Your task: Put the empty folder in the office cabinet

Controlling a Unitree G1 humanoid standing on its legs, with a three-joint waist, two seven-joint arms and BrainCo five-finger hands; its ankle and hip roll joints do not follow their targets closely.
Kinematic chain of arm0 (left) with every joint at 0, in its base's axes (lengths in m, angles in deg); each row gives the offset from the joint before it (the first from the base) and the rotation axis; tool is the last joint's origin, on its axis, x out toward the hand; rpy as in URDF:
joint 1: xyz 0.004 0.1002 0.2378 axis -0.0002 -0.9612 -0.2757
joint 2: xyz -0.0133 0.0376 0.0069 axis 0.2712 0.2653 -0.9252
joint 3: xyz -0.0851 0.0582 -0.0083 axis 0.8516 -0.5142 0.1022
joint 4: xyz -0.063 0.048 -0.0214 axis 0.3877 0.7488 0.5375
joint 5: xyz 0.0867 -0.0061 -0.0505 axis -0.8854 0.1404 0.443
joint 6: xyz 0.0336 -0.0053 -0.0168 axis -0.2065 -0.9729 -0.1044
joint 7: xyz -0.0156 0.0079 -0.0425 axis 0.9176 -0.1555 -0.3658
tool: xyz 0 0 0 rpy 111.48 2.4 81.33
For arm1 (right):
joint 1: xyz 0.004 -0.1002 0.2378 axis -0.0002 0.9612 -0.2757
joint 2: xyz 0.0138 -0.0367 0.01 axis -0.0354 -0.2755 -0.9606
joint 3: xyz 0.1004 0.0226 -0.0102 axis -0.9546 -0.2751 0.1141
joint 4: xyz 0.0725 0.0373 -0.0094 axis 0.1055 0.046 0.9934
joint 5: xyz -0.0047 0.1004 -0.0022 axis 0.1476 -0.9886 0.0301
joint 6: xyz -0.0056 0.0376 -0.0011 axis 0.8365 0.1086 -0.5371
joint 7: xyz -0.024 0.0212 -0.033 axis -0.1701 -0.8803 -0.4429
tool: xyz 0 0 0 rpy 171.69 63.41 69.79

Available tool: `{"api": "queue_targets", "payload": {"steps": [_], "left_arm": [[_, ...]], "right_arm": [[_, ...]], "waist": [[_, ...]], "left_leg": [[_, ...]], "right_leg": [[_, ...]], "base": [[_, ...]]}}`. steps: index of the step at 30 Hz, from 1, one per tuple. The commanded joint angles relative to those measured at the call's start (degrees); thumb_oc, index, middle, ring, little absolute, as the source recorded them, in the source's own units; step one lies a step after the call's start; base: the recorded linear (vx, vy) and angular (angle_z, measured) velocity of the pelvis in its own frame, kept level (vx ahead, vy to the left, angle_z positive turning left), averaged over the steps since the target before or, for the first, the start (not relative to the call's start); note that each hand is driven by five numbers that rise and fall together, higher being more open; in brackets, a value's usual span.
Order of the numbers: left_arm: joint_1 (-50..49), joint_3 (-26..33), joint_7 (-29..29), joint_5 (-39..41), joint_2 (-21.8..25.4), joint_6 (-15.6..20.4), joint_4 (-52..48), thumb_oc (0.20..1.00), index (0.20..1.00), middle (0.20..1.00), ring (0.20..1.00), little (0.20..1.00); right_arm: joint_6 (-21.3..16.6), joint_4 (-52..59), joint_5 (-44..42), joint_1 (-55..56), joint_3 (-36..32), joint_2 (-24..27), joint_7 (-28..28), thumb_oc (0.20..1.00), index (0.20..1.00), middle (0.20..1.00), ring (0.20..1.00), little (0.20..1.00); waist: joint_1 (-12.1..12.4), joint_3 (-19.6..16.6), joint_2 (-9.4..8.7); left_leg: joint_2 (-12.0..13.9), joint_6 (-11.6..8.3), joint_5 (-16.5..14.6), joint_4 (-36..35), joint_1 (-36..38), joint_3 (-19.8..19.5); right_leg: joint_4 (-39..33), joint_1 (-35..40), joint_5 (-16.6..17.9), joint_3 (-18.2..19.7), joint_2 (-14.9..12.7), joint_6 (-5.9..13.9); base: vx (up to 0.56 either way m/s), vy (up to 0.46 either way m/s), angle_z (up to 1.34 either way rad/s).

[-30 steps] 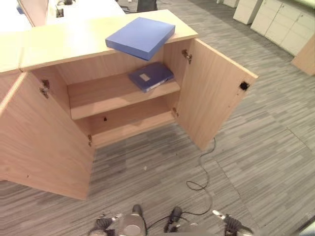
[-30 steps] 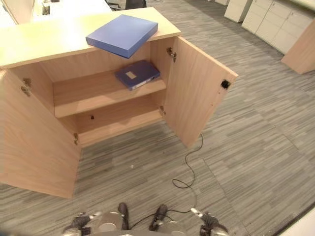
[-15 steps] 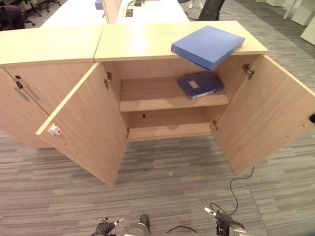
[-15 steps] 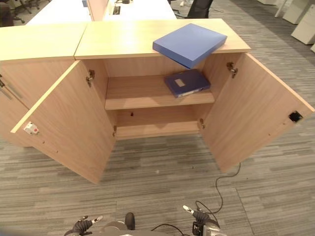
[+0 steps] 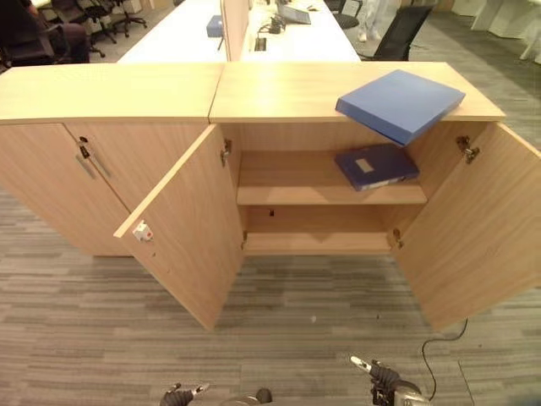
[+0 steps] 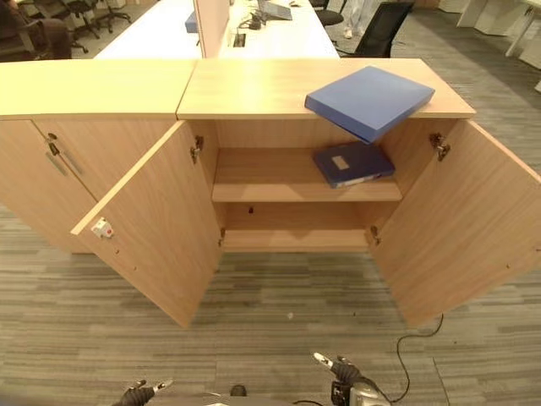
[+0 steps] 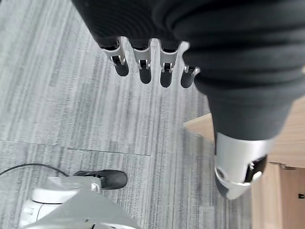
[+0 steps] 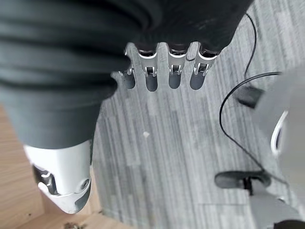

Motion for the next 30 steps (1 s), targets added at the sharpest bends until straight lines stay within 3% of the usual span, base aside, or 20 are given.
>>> {"api": "queue_targets", "payload": {"steps": [1,5,9,12,17,18,22,24,26,28,30], "left_arm": [[1.82,-0.42,0.72,-1.65,1.11,1.58,0.99,1.000,1.000,1.000,1.000,1.000],[1.46,0.29,1.54,-2.31,0.89,1.45,1.21,1.000,1.000,1.000,1.000,1.000],[0.79,1.11,2.76,-2.66,0.62,1.64,0.66,1.000,1.000,1.000,1.000,1.000],[0.24,1.23,3.00,-2.70,0.24,1.56,0.74,1.000,1.000,1.000,1.000,1.000],[0.74,0.39,3.46,-1.84,-0.05,1.41,-0.42,1.000,1.000,1.000,1.000,1.000],[0.75,0.39,3.46,-1.84,-0.05,1.41,-0.42,1.000,1.000,1.000,1.000,1.000],[1.61,-0.32,3.91,-1.35,0.34,1.81,-2.28,1.000,1.000,1.000,1.000,1.000],[1.89,-0.66,4.21,-0.97,0.42,2.07,-3.61,1.000,1.000,1.000,1.000,1.000],[1.62,-0.65,4.44,-0.65,0.29,2.37,-4.82,1.000,1.000,1.000,1.000,1.000],[1.14,-0.68,4.61,-0.35,0.31,2.64,-5.59,1.000,1.000,1.000,1.000,1.000],[0.65,-0.78,5.12,-0.69,0.17,2.64,-6.87,1.000,1.000,1.000,1.000,1.000]], "right_arm": [[-2.35,2.56,-3.60,-3.02,-0.46,0.00,-1.53,1.000,1.000,1.000,1.000,1.000],[-3.58,8.16,-2.44,-3.73,0.34,0.62,-3.46,1.000,1.000,1.000,1.000,1.000],[-4.14,14.72,-0.05,-3.06,1.99,1.35,-5.09,1.000,1.000,1.000,1.000,1.000],[-4.44,16.37,0.82,-2.90,2.68,1.96,-5.44,1.000,1.000,1.000,1.000,1.000],[-4.90,21.41,4.30,-2.29,3.36,4.67,-7.32,1.000,1.000,1.000,1.000,1.000],[-4.90,21.41,4.31,-2.29,3.36,4.68,-7.33,1.000,1.000,1.000,1.000,1.000],[-4.78,21.50,5.13,-1.91,2.64,6.50,-8.11,1.000,1.000,1.000,1.000,1.000],[-4.81,21.77,6.12,-1.83,1.80,7.95,-9.17,1.000,1.000,1.000,1.000,1.000],[-4.72,22.42,6.42,-1.52,1.25,8.41,-9.49,1.000,1.000,1.000,1.000,1.000],[-4.73,23.77,7.39,-1.83,0.66,9.28,-10.44,1.000,1.000,1.000,1.000,1.000],[-4.98,30.47,11.67,-1.86,-0.70,11.10,-13.40,1.000,1.000,1.000,1.000,1.000]], "waist": [[0.46,2.37,-1.36],[-0.11,2.46,-2.09],[-0.57,2.03,-3.15],[-0.63,1.19,-3.33],[-1.38,0.47,-3.69],[-1.40,0.49,-3.69],[-1.80,2.35,-4.89],[-0.95,4.12,-5.48],[-0.91,4.42,-5.56],[-0.63,4.35,-5.73],[-0.33,4.34,-4.75]], "left_leg": [[-1.18,-2.39,-3.71,0.47,1.19,-3.94],[-0.83,-2.82,-4.59,0.42,2.57,-4.21],[0.20,-3.64,-5.61,0.73,4.09,-4.30],[1.55,-4.34,-5.56,0.41,4.45,-3.82],[7.08,-7.86,-4.90,1.49,4.02,-3.72],[7.10,-7.87,-4.93,1.55,4.00,-3.75],[9.91,-9.24,-4.79,11.97,-0.20,-3.43],[9.64,-8.30,-1.94,19.55,-3.70,-4.97],[8.31,-7.51,-2.21,20.44,-6.36,-5.94],[6.74,-7.22,-2.98,17.10,-7.88,-6.33],[6.26,-8.24,1.90,10.39,-10.55,-6.95]], "right_leg": [[-6.65,0.29,9.45,2.76,3.35,-0.03],[-10.76,-0.89,12.52,2.17,4.80,0.51],[-12.73,0.13,12.77,2.86,6.33,-0.04],[-12.73,0.64,11.76,3.18,7.40,-0.41],[-12.73,2.67,7.54,3.37,10.71,-2.27],[-12.73,2.68,7.53,3.34,10.72,-2.28],[-12.73,4.85,5.94,2.39,10.92,-3.86],[-12.73,7.06,5.24,1.59,11.03,-4.82],[-12.73,7.55,5.11,1.38,10.50,-4.78],[-12.73,7.65,5.18,1.46,9.84,-4.39],[-12.73,8.52,4.75,1.75,9.89,-4.14]], "base": [[0.08,-0.047,0.47],[0.11,-0.119,0.34],[0.13,-0.179,-0.09],[0.12,-0.188,-0.04],[0.13,-0.297,-0.05],[0.07,-0.244,-0.01],[0.06,-0.243,0.10],[0.05,-0.241,0.18],[0.05,-0.069,0.05],[0.08,0.006,0.02],[0.09,0.069,0.00]]}}
